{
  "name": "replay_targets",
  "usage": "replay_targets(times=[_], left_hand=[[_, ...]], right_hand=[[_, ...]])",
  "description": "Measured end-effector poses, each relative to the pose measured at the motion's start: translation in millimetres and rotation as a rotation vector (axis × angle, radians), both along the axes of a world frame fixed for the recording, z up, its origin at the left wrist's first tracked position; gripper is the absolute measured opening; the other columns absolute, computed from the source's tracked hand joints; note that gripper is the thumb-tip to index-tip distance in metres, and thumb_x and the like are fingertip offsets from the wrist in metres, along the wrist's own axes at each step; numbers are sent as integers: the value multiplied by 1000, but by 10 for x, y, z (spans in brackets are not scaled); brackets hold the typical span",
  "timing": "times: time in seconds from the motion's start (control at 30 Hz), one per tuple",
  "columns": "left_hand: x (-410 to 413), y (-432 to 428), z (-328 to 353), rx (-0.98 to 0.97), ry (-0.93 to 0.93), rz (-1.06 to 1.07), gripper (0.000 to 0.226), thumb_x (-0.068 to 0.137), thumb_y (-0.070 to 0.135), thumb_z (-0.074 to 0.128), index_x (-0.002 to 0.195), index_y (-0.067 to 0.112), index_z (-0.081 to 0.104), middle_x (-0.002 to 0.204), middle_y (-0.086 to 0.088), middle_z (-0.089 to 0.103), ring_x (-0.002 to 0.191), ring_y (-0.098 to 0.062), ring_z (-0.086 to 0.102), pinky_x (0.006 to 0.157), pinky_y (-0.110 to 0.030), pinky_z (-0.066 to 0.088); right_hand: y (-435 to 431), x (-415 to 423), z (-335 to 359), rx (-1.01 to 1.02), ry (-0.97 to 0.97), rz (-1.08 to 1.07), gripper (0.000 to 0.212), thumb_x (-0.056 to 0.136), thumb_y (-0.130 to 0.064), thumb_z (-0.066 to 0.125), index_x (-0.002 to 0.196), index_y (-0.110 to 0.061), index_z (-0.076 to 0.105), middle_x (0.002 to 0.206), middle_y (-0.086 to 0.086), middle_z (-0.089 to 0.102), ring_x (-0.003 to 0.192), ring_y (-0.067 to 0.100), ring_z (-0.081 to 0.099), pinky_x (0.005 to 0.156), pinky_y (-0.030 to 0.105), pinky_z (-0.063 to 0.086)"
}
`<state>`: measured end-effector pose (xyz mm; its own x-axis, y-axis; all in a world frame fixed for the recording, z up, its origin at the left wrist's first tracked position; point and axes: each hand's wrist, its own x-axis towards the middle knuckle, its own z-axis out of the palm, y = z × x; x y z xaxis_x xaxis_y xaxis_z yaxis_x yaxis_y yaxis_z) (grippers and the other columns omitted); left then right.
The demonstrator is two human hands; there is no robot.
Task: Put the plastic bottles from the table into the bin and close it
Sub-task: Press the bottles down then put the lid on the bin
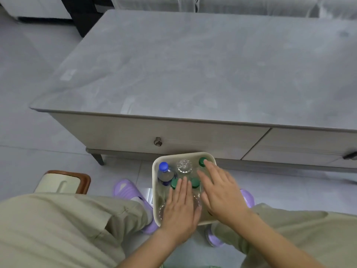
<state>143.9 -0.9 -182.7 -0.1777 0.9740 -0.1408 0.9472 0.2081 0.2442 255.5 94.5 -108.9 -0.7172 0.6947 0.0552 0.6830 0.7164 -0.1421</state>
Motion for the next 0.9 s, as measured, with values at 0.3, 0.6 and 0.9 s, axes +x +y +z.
replay_targets(times=[0.3,0.6,0.9], left_hand=[[5,247,-387,-116,-11,59,70,86,47,34,136,0,44,144,-18,45,136,-30,40,111,-45,10],[-46,303,-500,-95,16,117,76,78,45,41,141,4,29,149,-19,38,141,-26,19,110,-53,13],[-65,289,-478,-85,18,69,75,81,45,41,140,2,32,148,-21,37,142,-27,17,109,-54,13]], right_hand=[[251,-15,-543,-117,59,33,45,77,-26,46,113,-6,64,121,11,66,116,23,52,90,39,44],[252,-119,-855,-194,-174,-13,84,89,-65,18,138,0,42,147,18,40,139,28,28,110,47,22],[300,-50,-1027,-289,-283,-62,85,89,-65,15,140,-1,40,149,17,37,137,29,37,110,47,20]])
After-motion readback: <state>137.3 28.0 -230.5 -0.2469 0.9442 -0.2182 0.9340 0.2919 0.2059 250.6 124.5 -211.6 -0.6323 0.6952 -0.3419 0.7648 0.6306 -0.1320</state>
